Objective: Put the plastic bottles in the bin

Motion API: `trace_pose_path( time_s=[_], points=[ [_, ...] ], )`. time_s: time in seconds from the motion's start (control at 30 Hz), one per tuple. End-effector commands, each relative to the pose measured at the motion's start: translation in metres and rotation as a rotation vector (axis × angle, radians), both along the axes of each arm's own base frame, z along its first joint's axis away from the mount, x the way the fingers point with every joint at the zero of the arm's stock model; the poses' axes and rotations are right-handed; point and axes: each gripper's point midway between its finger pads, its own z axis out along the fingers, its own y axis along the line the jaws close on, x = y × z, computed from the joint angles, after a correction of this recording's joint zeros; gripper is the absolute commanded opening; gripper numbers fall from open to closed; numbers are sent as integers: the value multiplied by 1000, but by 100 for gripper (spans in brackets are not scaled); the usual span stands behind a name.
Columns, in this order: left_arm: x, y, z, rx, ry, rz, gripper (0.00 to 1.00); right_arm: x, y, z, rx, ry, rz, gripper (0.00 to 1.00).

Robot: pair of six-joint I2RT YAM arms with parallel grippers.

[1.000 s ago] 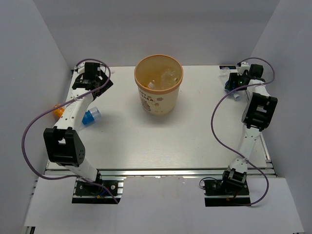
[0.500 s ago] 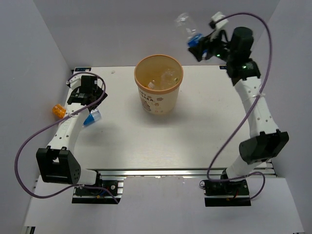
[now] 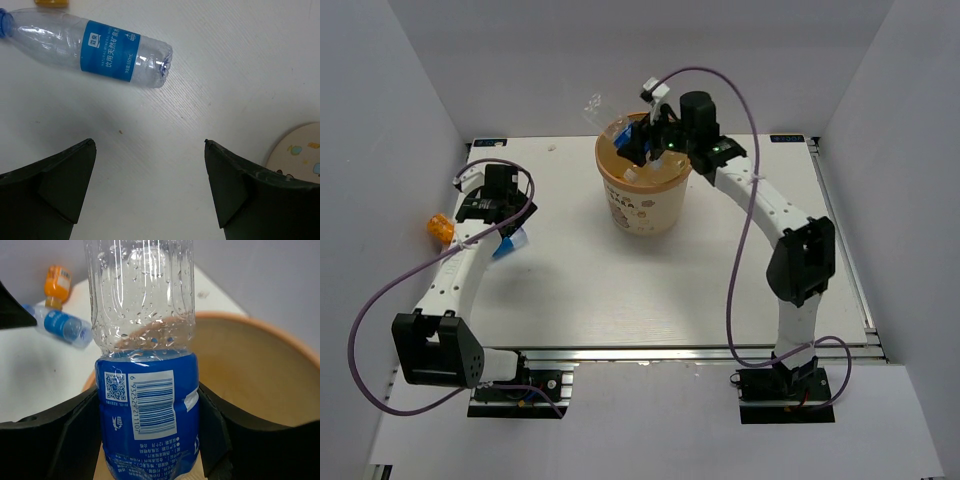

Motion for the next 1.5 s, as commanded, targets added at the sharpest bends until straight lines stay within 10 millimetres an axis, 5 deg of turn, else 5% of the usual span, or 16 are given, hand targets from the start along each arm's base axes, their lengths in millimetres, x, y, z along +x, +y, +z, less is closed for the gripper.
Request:
trace_pose_path(
  time_s=[0.0,0.13,0.3,0.4,0.63,0.7,0.77,0.97,1.13,1.27,1.47],
  points=[
    [-12,12,8,17,-5,39,98,3,9,15,14,-7,-12,51],
    [-15,17,1,9,14,59,98,1,9,0,-7,19,-4,66],
    [-16,24,-7,-14,26,78,98,-6,3,22,-15,-41,3,89],
    [-13,19,-14,-49,21,61,98,-8,-4,45,-4,-101,-24,89],
    [-11,42,-25,-146,-9,240,98,-18,-43,114,19,-253,-175,89],
    [-8,53,-32,-178,-18,317,98,-27,-57,118,17,-254,-209,89],
    [-1,64,-40,-241,-52,389,98,-30,-70,102,-10,-218,-227,89],
    [23,91,-74,-340,-64,544,98,-47,-123,120,-52,-306,-341,89],
    [32,108,-97,-327,-31,677,98,-48,-163,115,-122,-357,-496,89],
    [50,113,-107,-363,-53,685,98,-50,-177,100,-169,-338,-529,89],
    [50,112,-134,-386,-11,720,98,-51,-190,83,-227,-327,-563,89]
  ],
)
